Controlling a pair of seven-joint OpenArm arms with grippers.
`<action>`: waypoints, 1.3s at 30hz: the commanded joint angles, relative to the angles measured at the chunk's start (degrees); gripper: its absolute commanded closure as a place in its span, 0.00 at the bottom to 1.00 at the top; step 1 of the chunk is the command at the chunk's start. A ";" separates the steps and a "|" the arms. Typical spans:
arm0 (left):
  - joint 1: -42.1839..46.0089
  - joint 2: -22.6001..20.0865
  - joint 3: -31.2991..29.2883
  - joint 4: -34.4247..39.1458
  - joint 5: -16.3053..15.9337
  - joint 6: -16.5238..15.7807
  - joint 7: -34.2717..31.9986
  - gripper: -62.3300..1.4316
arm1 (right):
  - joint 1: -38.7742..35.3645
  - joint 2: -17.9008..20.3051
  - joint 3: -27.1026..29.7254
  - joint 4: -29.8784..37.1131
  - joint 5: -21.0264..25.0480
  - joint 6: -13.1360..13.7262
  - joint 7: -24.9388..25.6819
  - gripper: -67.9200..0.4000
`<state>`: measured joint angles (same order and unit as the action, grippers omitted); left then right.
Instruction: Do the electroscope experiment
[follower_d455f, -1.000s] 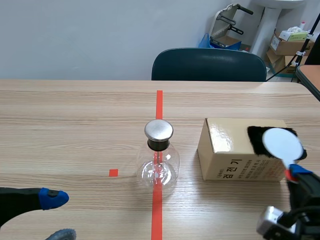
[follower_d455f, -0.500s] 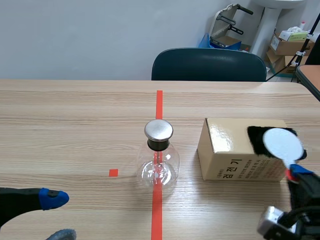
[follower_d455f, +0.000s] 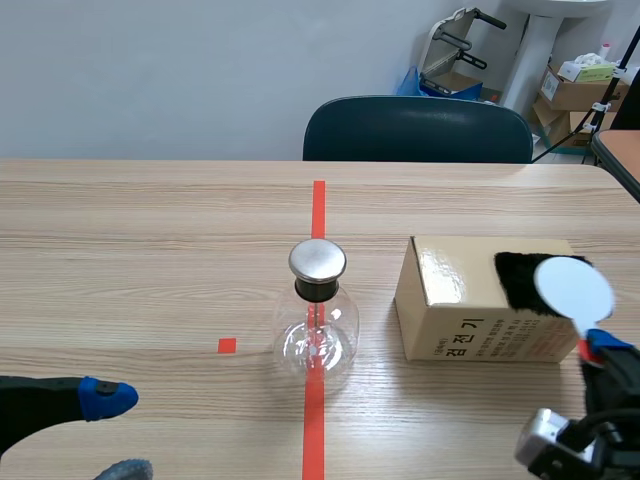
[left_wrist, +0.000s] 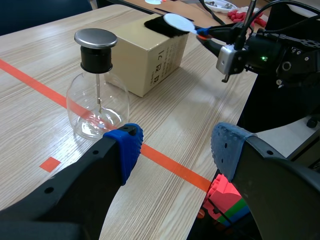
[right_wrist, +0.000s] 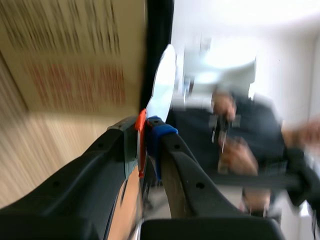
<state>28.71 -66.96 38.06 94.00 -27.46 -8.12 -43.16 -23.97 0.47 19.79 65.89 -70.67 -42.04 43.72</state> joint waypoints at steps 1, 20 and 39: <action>-0.13 0.42 -0.26 0.59 0.09 -0.11 -0.81 0.46 | 0.15 0.17 0.13 0.31 -0.04 -2.82 4.76 0.99; -0.13 0.42 -0.26 0.59 0.04 -0.09 -0.79 0.46 | -0.02 -0.04 0.13 0.31 0.42 -2.82 7.10 0.99; -0.13 0.42 -0.26 0.59 0.04 -0.09 -0.76 0.46 | -0.20 -0.83 0.17 0.31 0.59 -2.82 -1.20 0.99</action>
<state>28.71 -66.96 38.06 94.00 -27.46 -8.12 -43.13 -24.01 -0.60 19.64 65.89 -70.96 -42.02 45.04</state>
